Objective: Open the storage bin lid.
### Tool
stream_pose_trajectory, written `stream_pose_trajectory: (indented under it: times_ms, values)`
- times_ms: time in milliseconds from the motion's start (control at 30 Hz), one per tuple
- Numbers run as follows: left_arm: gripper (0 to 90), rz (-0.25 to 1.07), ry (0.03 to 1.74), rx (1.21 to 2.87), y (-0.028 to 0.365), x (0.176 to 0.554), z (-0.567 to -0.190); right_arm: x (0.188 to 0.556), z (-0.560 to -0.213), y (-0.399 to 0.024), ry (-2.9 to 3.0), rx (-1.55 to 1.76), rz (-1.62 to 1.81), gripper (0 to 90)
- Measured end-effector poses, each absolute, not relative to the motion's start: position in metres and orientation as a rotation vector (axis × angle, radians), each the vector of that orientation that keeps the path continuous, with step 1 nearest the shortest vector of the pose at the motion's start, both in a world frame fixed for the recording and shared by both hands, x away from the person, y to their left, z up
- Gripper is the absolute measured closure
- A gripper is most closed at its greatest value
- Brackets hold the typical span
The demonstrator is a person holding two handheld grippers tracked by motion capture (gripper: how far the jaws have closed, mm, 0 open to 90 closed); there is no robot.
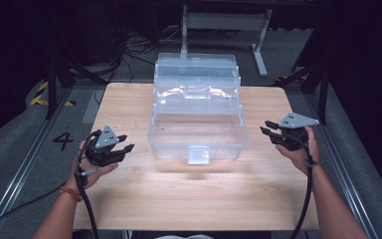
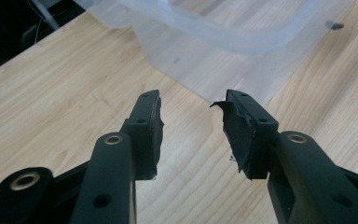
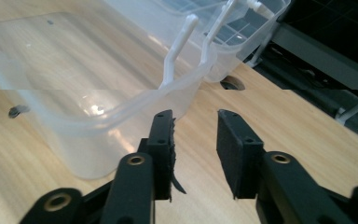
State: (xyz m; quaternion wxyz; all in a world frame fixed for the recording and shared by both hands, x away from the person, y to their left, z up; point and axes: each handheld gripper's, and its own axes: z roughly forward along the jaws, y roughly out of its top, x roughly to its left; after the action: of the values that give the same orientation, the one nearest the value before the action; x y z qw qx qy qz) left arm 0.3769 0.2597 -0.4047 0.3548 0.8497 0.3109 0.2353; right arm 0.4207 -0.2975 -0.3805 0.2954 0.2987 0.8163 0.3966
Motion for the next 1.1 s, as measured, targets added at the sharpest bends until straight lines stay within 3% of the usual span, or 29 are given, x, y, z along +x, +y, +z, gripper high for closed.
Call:
stream_pose_trajectory:
  times_ms: [433,533,800,1100]
  values:
    - [45.1,0.568,0.838,2.278,0.270,0.366,-0.428,0.386,-0.408,-0.321,2.191,0.838,0.996,44.7]
    - [38.8,0.559,0.850,2.294,0.273,0.363,-0.432,0.380,-0.414,-0.325,2.198,0.867,0.973,39.9]
    - [24.6,0.529,0.899,2.315,0.279,0.358,-0.445,0.367,-0.431,-0.335,2.220,0.906,0.916,34.1]
    - [19.3,0.468,0.936,2.296,0.289,0.349,-0.461,0.350,-0.454,-0.342,2.272,0.927,0.893,29.3]
